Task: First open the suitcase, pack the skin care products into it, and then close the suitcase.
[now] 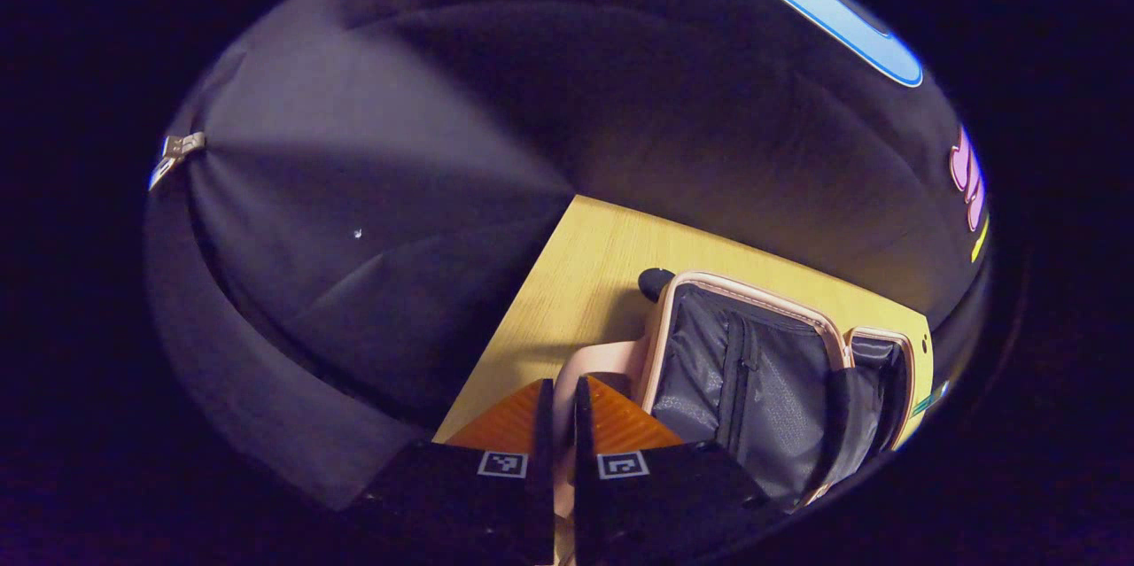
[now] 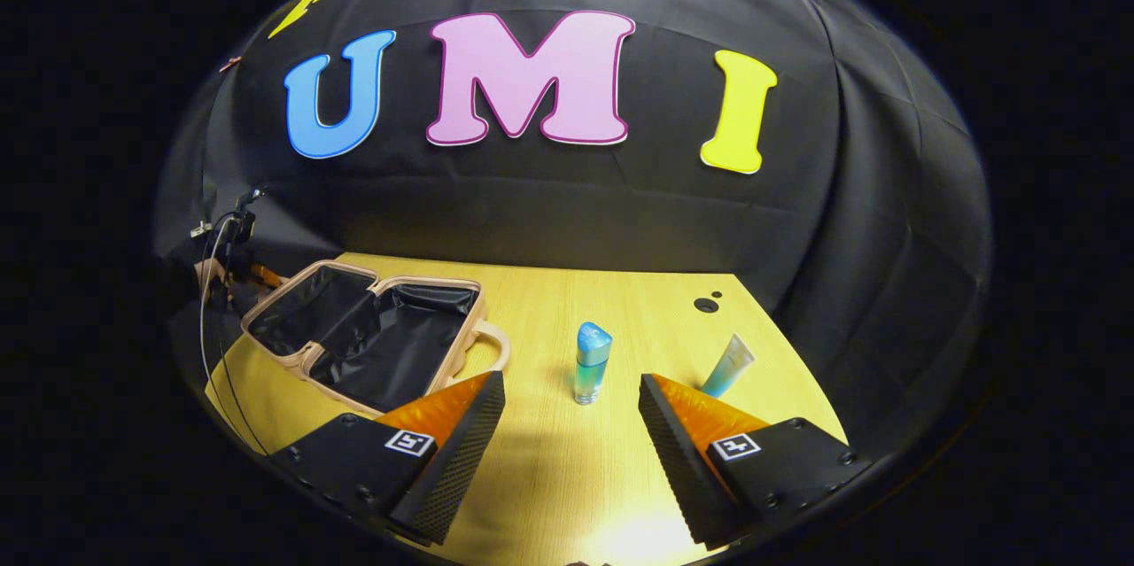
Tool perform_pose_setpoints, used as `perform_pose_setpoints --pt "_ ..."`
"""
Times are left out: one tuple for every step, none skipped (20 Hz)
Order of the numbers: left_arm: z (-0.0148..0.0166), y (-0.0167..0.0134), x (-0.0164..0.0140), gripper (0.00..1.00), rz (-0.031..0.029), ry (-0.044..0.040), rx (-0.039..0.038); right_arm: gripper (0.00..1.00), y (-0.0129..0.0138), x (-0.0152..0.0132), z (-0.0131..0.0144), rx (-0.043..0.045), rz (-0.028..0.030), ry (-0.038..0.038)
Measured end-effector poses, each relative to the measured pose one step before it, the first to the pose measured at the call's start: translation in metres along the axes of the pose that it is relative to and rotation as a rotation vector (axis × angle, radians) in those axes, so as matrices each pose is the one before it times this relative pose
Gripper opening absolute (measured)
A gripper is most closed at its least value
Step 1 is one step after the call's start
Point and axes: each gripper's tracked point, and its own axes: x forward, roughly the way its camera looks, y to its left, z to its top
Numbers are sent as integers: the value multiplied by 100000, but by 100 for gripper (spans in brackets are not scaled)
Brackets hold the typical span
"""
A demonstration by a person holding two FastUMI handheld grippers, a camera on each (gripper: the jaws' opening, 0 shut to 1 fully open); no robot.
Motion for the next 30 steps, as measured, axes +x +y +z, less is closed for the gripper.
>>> perform_pose_setpoints --pt "371 997 -435 22 3821 -704 1792 97 -306 -234 37 443 -846 -424" --pt "659 -208 -242 28 1976 -2433 1749 97 -380 -290 158 322 -1100 -544" --pt "1226 169 -1322 40 601 -3656 1858 97 -533 -137 149 415 -1058 -444" --pt "889 -151 -1617 48 1412 -3970 1653 97 -543 -172 105 596 -665 -773" --pt "1311 -241 -2038 76 1658 -4277 1021 97 -530 -69 318 478 -602 -1137" --pt "1647 -933 -2115 94 -1049 -5832 481 97 -471 -23 316 843 196 -1066" --pt "1963 -1537 -2343 97 -2053 -6632 650 97 -728 48 322 661 -548 -1046" --pt "2220 -2005 -2637 96 -2580 -6976 955 97 -915 -208 293 385 -1319 -1397" --pt "2356 -2620 -2194 97 -3616 -6510 1102 97 -973 -146 368 237 -1211 -1050" --pt "1875 -2424 -1980 96 -3919 -5819 544 97 -895 -124 257 268 -861 -894" --pt "2014 -2760 -2102 96 -4031 -3225 -617 97 -941 -119 307 654 -842 -547" --pt "1503 -2641 -2137 96 -4058 -3452 -803 97 -1001 -67 155 783 -1016 -830" --pt "1485 -2761 -1534 96 -3566 -2709 -691 96 -1149 -21 248 527 -1480 -742" --pt "784 -2691 -952 96 -2643 -2881 -282 97 -1007 54 167 943 -1273 -824" --pt "311 -2505 -542 96 -2306 -1321 -827 97 -899 125 166 1157 -1119 -419" --pt "71 -2760 -282 96 -1055 -1399 -1761 96 -855 183 157 1136 -945 -468" --pt "-7 -2564 -80 96 -1180 -1423 -2158 97 -772 267 81 966 -518 -370" --pt "-415 -2627 -46 96 -2448 -1650 -523 97 -734 407 -30 536 -401 -180" --pt "-645 -2650 -74 96 -1589 -1449 991 97 -807 477 -62 22 -305 -128" --pt "-1027 -2315 -40 96 -1238 -1533 2306 97 -629 491 -81 15 -187 -117" --pt "-940 -2589 -12 96 -1554 -1217 2150 97 -662 481 -83 -78 68 -189" --pt "-891 -2768 -63 96 -2394 -1781 1576 97 -483 517 -133 -109 239 -124" --pt "-909 -3106 39 96 -3914 -325 392 96 -494 591 -311 -388 240 203" --pt "-1346 -2992 -24 96 -4300 856 131 96 -434 533 -425 -270 292 727" --pt "-1605 -2860 -116 96 -3407 3014 438 96 -401 517 -566 233 406 1334" --pt "-1449 -2457 184 96 -1889 1811 834 97 -473 458 -442 190 111 1228" --pt "-1265 -2462 -3 96 -2508 1878 688 97 -504 517 -358 74 -314 410" --pt "-1508 -2386 71 96 -2856 1969 463 96 -342 502 -296 -268 204 261" --pt "-1303 -2093 294 96 -1809 2283 66 97 -280 607 -668 -563 200 946" --pt "-1637 -1779 555 96 -1876 2939 -786 96 -262 636 -841 -228 602 1580"
